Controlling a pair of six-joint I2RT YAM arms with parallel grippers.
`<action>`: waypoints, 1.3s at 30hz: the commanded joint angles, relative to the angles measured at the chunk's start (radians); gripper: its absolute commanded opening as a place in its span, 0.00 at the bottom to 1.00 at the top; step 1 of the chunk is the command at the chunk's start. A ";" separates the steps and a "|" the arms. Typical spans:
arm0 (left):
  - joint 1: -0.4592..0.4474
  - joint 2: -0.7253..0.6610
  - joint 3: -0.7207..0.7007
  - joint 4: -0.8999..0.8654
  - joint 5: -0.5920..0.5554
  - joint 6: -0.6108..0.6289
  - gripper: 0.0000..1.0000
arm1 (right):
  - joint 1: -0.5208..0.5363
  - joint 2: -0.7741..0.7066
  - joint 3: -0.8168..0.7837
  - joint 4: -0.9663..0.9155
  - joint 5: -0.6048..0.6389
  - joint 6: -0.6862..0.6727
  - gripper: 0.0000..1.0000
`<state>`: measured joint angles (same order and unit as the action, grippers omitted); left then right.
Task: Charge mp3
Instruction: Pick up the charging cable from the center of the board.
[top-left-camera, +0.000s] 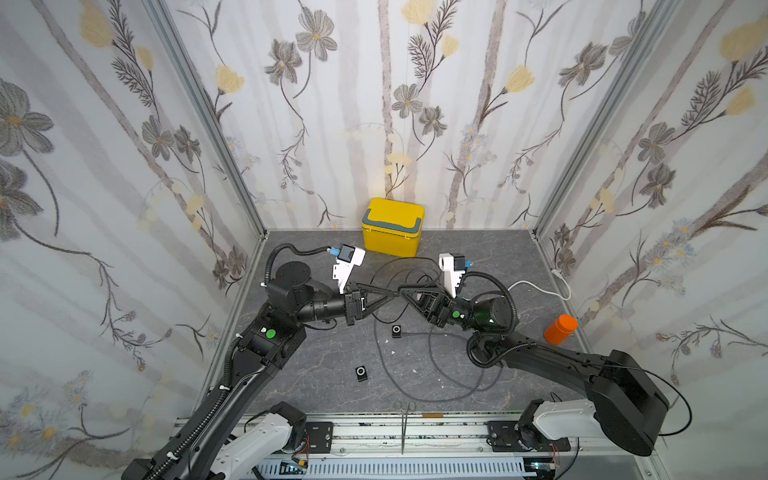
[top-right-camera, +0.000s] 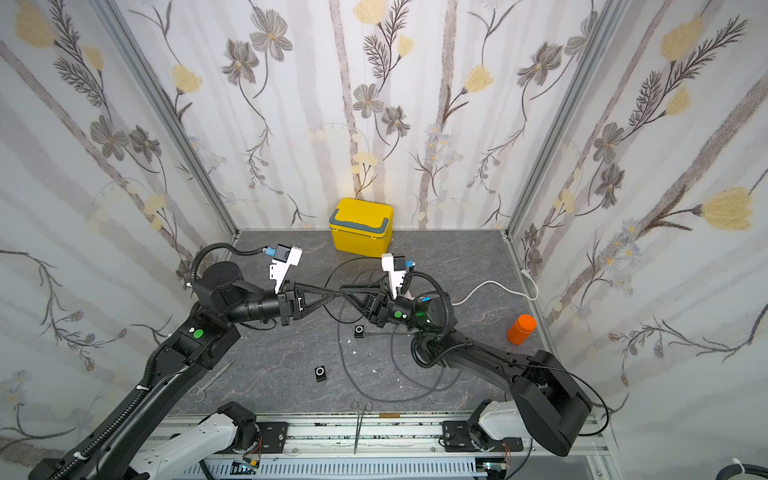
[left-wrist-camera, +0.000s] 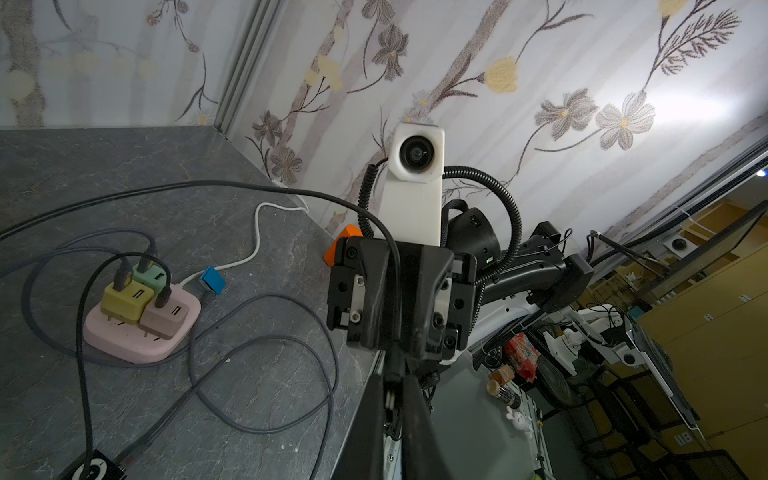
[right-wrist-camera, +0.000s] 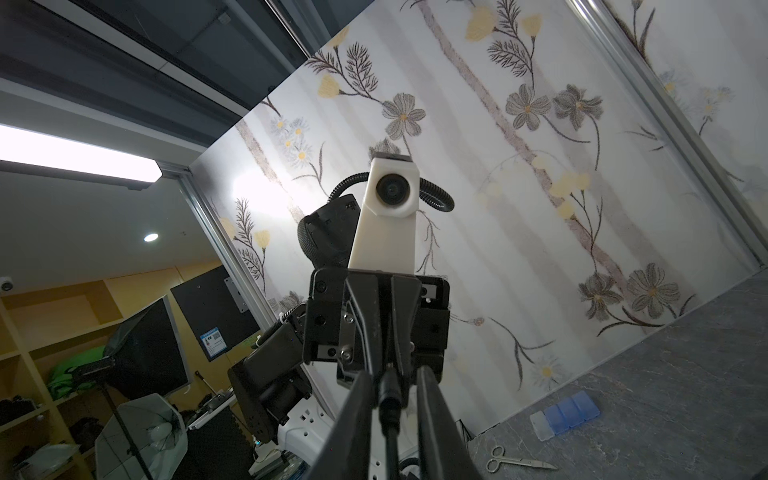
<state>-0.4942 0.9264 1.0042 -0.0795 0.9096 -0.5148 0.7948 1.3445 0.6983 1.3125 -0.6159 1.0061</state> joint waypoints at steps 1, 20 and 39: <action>-0.001 0.000 0.013 0.014 -0.002 0.020 0.04 | 0.001 0.011 0.007 0.059 -0.027 0.026 0.13; -0.011 0.017 0.023 0.000 0.005 0.039 0.03 | 0.001 -0.013 0.012 -0.023 -0.070 -0.020 0.13; -0.041 0.026 0.042 -0.055 -0.006 0.093 0.03 | -0.003 -0.001 -0.001 0.039 -0.082 0.037 0.07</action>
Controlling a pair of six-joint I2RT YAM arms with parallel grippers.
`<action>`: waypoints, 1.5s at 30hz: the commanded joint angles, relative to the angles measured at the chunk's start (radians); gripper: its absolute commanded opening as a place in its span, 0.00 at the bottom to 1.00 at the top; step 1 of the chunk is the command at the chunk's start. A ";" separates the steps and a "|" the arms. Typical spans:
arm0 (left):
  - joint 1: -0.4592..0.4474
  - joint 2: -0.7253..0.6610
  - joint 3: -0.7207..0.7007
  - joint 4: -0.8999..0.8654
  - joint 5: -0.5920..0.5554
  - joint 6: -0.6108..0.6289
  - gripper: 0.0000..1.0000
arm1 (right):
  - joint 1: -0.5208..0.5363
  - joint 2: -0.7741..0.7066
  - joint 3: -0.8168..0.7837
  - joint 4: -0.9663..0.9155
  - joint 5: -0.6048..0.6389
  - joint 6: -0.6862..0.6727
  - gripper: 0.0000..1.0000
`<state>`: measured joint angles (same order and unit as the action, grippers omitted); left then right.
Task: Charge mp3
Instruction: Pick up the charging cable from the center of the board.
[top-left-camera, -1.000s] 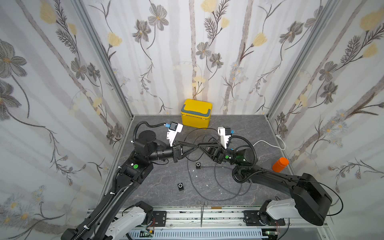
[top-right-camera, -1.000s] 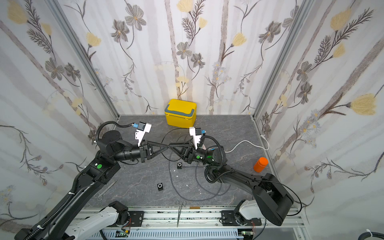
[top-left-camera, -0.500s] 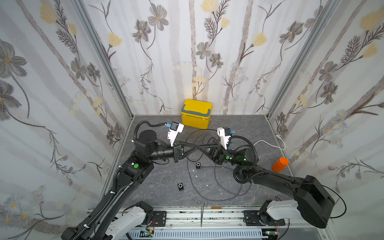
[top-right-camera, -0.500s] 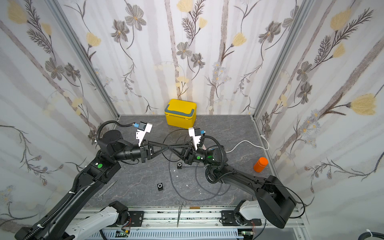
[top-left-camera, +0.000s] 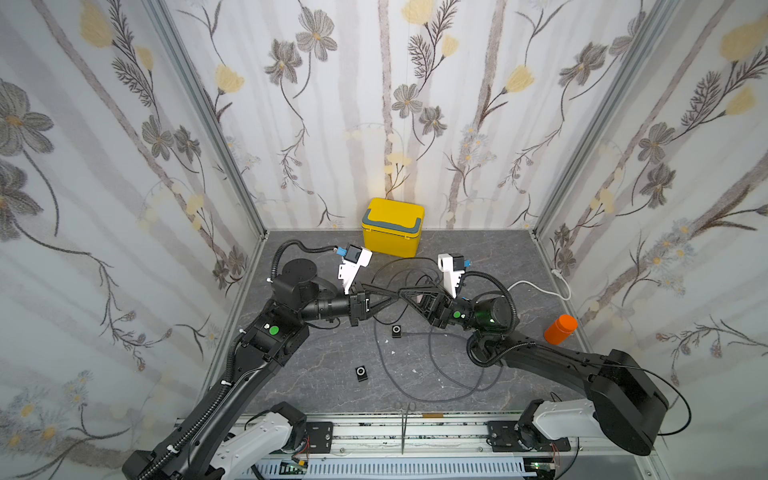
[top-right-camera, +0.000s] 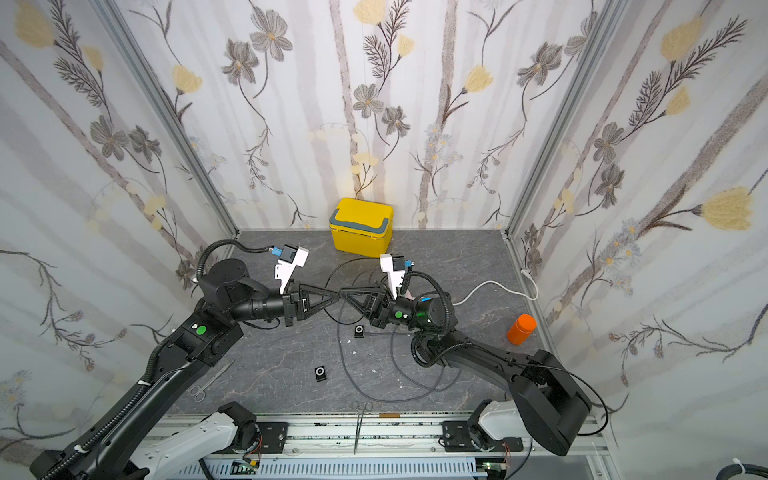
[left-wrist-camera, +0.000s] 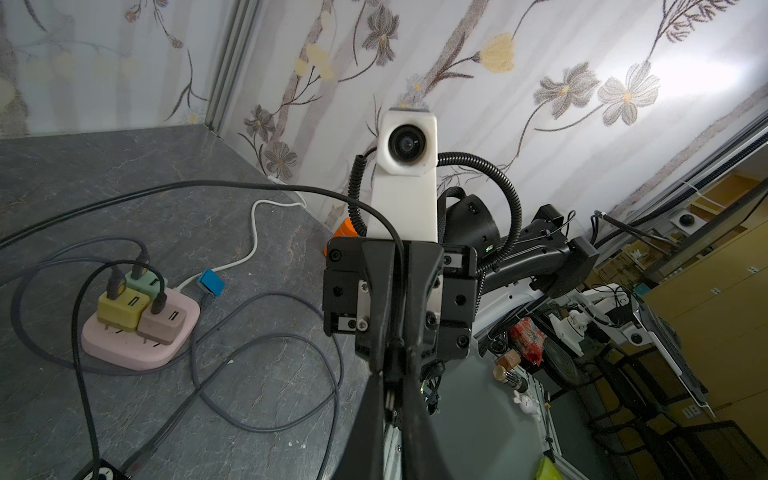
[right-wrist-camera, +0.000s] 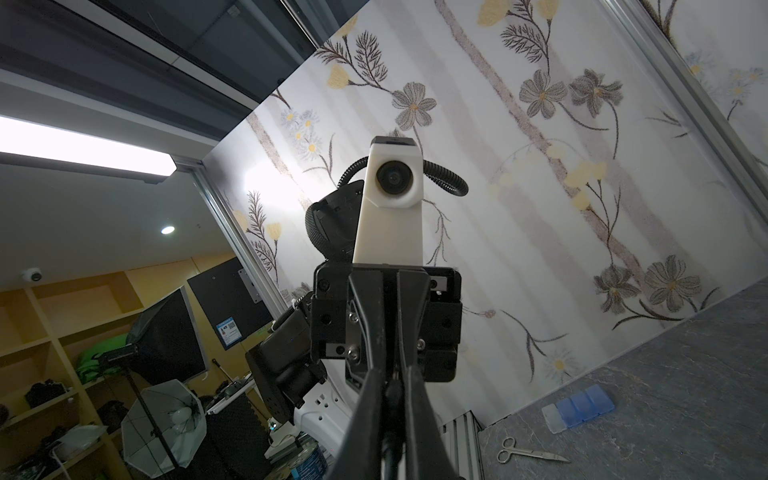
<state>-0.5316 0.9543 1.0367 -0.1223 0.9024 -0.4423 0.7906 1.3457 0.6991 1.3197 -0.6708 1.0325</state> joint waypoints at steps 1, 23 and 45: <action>-0.004 0.000 0.011 -0.014 0.000 0.021 0.03 | 0.001 -0.004 -0.001 0.023 -0.031 0.008 0.08; -0.013 0.006 0.028 -0.027 -0.002 0.015 0.03 | -0.019 -0.114 -0.005 -0.210 -0.068 -0.126 0.15; -0.035 0.023 0.044 -0.074 -0.051 0.046 0.36 | -0.020 -0.085 0.004 -0.189 -0.125 -0.114 0.00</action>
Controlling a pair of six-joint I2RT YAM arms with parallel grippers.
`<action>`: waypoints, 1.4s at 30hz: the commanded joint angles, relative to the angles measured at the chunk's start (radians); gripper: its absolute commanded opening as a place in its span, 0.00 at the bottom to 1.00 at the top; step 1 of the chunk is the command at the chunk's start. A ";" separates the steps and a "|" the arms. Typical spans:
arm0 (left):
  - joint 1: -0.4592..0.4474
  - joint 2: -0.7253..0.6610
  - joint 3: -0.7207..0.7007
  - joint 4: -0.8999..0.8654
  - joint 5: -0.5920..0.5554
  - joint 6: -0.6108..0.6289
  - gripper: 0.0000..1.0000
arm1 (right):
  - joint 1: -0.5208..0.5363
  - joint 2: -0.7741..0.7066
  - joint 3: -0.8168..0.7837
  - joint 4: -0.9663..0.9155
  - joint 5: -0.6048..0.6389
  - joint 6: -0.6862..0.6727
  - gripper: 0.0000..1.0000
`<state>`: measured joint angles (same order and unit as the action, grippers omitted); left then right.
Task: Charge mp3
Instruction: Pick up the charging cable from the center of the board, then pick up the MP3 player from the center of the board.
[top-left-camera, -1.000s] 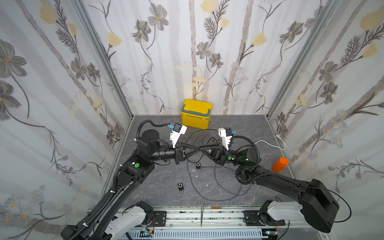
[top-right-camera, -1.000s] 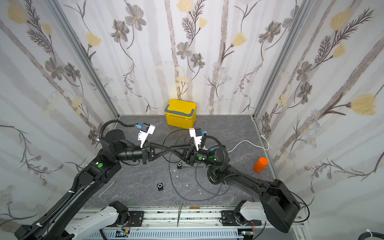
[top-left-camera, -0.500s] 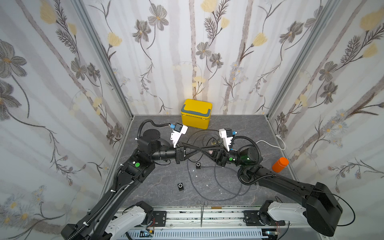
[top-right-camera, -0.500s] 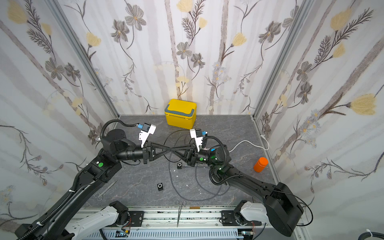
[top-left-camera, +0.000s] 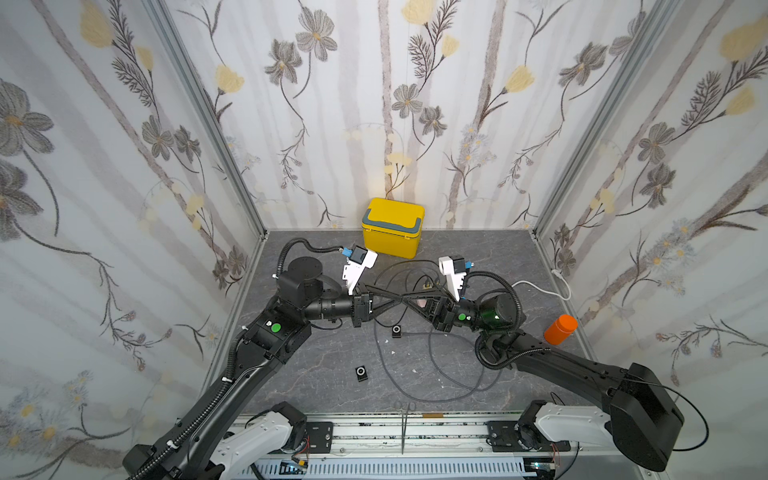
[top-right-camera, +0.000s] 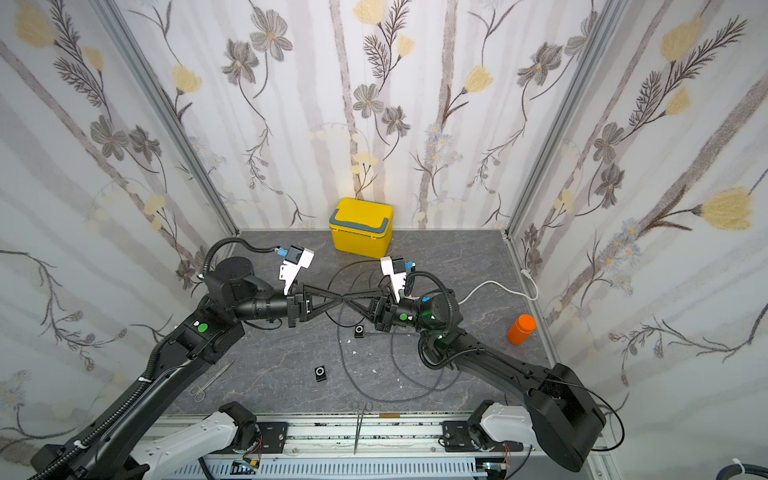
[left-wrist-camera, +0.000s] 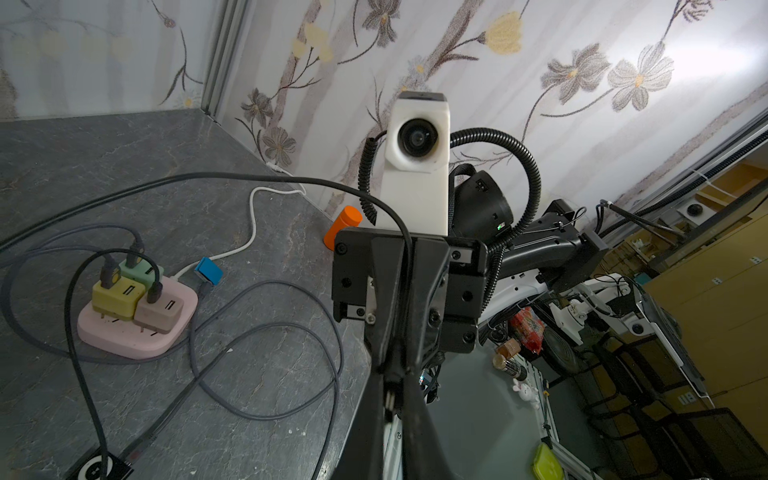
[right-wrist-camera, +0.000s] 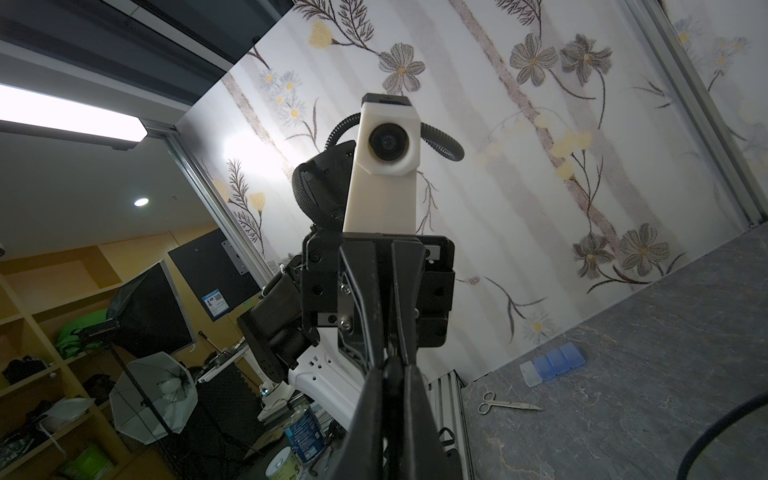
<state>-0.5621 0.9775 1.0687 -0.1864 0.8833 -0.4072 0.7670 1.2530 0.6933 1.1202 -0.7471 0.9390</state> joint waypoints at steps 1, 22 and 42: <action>-0.005 -0.004 0.018 -0.033 -0.063 0.016 0.48 | 0.004 0.005 0.012 -0.018 -0.044 -0.037 0.00; -0.147 -0.005 -0.265 -0.641 -0.894 -0.517 0.57 | -0.263 0.114 0.227 -0.925 0.209 -0.513 0.00; -0.262 0.277 -0.403 -0.433 -0.885 -0.697 0.65 | -0.278 0.131 0.151 -0.876 0.170 -0.500 0.00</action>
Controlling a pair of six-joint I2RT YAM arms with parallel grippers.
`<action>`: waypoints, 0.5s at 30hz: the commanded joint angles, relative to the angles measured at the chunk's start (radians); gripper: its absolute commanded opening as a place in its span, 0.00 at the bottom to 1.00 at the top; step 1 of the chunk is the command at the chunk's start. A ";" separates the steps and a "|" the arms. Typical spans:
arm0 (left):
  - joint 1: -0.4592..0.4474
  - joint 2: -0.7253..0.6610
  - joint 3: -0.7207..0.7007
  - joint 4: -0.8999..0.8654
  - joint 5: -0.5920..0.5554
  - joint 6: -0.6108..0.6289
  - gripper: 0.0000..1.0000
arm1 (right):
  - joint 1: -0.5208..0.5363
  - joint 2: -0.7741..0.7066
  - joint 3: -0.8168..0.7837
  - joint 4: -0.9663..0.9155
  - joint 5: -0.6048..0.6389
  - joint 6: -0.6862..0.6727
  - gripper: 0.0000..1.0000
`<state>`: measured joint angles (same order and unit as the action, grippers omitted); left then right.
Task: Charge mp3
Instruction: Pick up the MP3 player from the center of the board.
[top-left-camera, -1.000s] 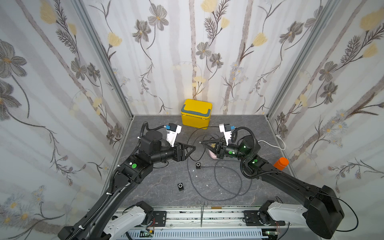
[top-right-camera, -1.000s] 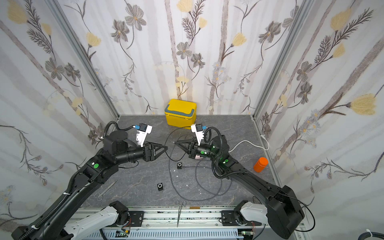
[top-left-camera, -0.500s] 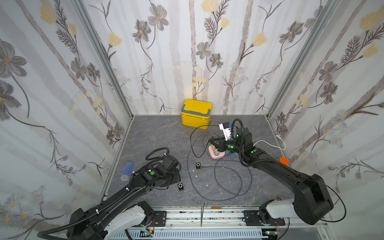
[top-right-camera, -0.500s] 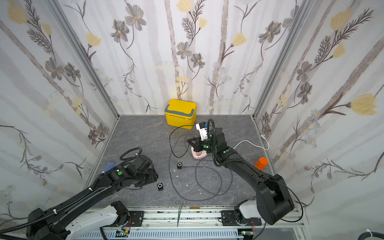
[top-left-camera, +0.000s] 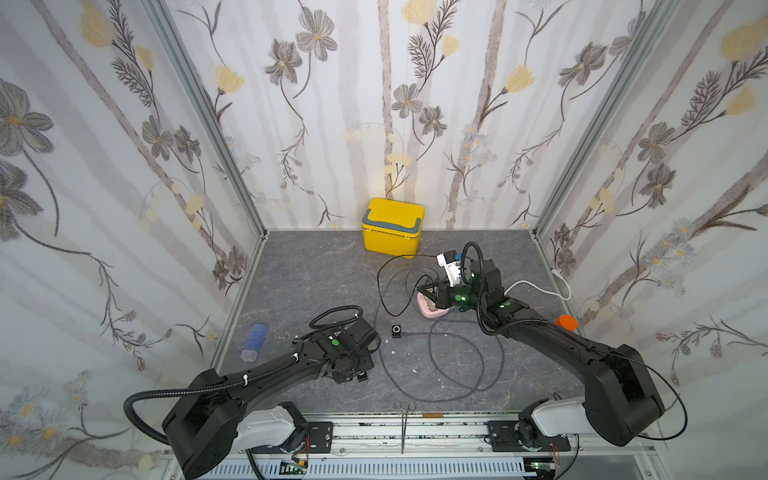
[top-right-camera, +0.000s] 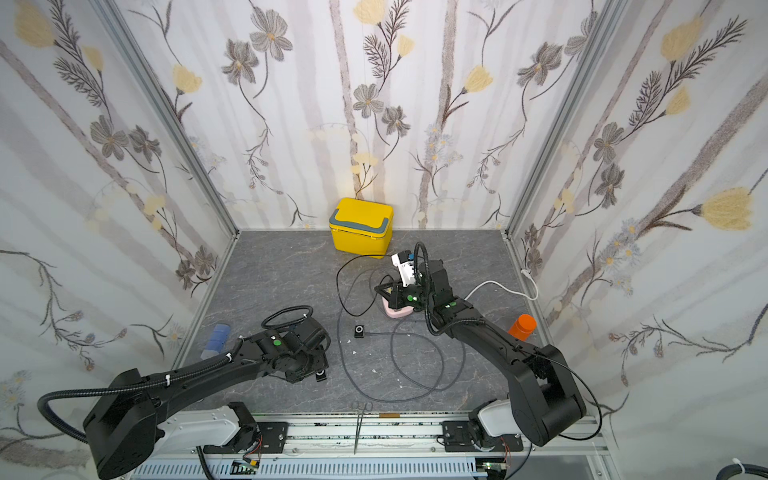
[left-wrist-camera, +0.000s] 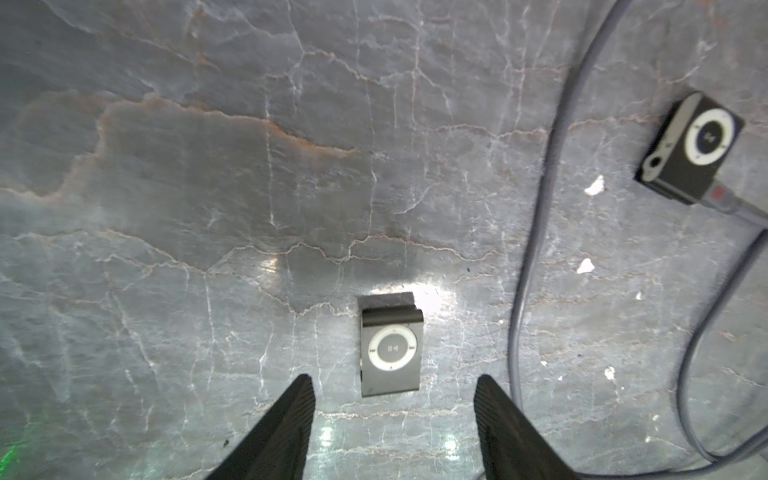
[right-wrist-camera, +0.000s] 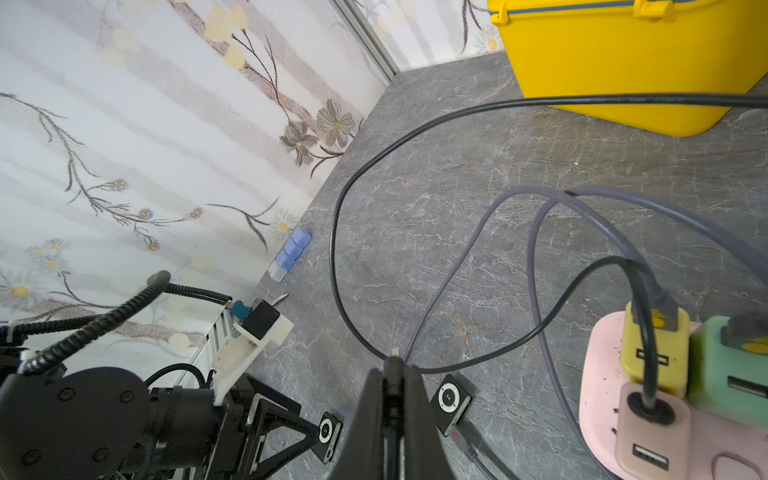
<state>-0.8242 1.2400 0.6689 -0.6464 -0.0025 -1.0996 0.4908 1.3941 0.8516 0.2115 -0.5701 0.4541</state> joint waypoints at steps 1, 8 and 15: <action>-0.001 0.015 -0.006 0.032 0.001 -0.002 0.65 | -0.003 -0.010 -0.009 0.034 -0.007 -0.015 0.00; 0.000 0.099 -0.011 0.073 0.023 0.034 0.65 | -0.009 -0.007 -0.012 0.045 -0.017 -0.015 0.00; 0.000 0.149 0.004 0.082 0.026 0.062 0.65 | -0.017 -0.015 -0.018 0.051 -0.021 -0.019 0.00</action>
<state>-0.8242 1.3804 0.6640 -0.5728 0.0238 -1.0649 0.4770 1.3880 0.8375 0.2253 -0.5735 0.4507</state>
